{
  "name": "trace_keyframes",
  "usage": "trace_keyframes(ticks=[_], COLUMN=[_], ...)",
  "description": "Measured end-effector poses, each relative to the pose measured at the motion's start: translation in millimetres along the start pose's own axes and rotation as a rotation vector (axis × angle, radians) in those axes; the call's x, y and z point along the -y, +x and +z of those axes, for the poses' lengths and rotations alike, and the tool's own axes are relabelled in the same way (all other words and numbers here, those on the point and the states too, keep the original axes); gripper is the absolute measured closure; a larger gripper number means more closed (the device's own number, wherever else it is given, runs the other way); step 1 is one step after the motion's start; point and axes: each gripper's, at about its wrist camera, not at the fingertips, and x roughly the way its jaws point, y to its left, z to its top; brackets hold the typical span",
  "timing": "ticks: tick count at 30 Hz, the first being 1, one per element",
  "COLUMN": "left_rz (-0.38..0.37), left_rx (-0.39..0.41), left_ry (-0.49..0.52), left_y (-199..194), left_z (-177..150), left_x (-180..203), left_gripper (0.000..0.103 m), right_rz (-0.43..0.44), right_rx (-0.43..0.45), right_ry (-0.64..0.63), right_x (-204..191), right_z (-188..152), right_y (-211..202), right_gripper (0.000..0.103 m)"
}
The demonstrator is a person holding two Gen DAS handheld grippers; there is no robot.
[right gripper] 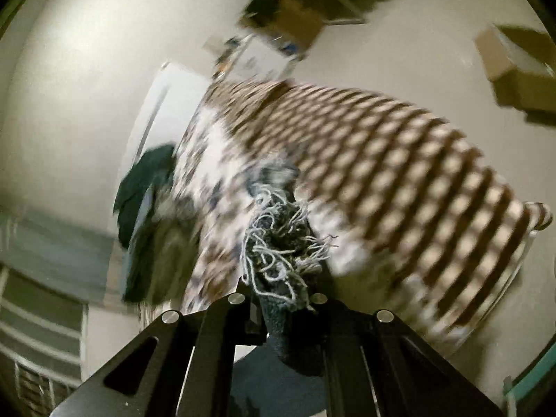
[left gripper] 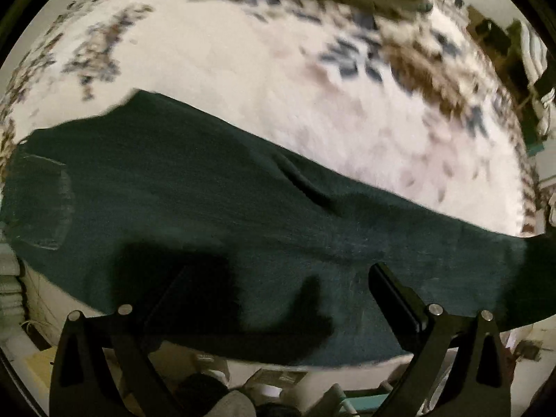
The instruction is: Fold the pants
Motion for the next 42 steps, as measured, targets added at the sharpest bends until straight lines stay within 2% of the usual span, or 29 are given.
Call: trace_keyframes(ticks=[4,8,14,17,22,25,29,31,32,33,35,36,38,41,42], left_rz=[0.001,0.036,0.114,0.130,0.149,0.150,0.146,0.147,0.145,0.144,0.151,0.150,0.134,0.085,0.071], left_rx=[0.021,0.015,-0.027,-0.035,-0.024,-0.017,-0.013,-0.011,-0.006,-0.003,0.005,0.010,0.014,0.026,0.036], left_ry=[-0.037,-0.067,-0.163,-0.225,-0.294,-0.320,-0.334,-0.342,-0.349,-0.355,-0.378,-0.394,-0.456,-0.587,-0.630], left_y=[-35.0,-45.4,-31.2,-29.4,-30.0,-30.8,-31.7,-31.3,-32.0,-31.5,-29.8,-28.6,-23.5,-12.7,-9.9], left_z=[-6.8,-24.8,-48.6,-57.8,-60.7,-59.5,-57.0,-56.6,-56.9,-56.5,-54.8,-53.3,-49.8,-46.2,-45.9], left_x=[-40.8,-84.6,-160.1,-193.2,-228.1,-239.3,-248.0,-252.2,-255.5,-258.1,-266.7,-271.7,-285.3,-311.0,-319.2], left_gripper=[0.000,0.000,0.000,0.000,0.000,0.000,0.000,0.000,0.000,0.000,0.000,0.000,0.000,0.000,0.000], right_rz=[-0.009,-0.031,-0.122,-0.155,-0.178,-0.181,-0.258,-0.265,-0.230,-0.163,-0.028,-0.025,-0.033,-0.107,-0.146], right_rx=[-0.076,-0.182,-0.335,-0.391,-0.440,-0.453,-0.478,-0.490,-0.524,-0.589,-0.733,-0.742,-0.703,-0.622,-0.633], right_ry=[-0.151,-0.271,-0.428,-0.500,-0.597,-0.629,-0.675,-0.672,-0.639,-0.582,-0.445,-0.391,-0.322,-0.362,-0.392], right_x=[-78.4,-121.8,-136.9,-141.5,-164.0,-180.6,-196.3,-201.7,-204.6,-206.6,-205.9,-203.7,-198.4,-193.6,-191.2], right_z=[-64.0,-144.6,-265.2,-310.8,-359.7,-377.5,-394.2,-397.8,-397.1,-398.9,-399.9,-398.0,-387.4,-373.7,-374.3], right_y=[30.5,84.4,176.1,204.7,227.7,233.8,249.8,251.7,251.0,251.8,252.9,249.5,239.2,227.2,230.9], right_gripper=[0.095,0.095,0.095,0.095,0.095,0.095,0.093,0.082,0.076,0.066,0.064,0.064,0.064,0.064,0.063])
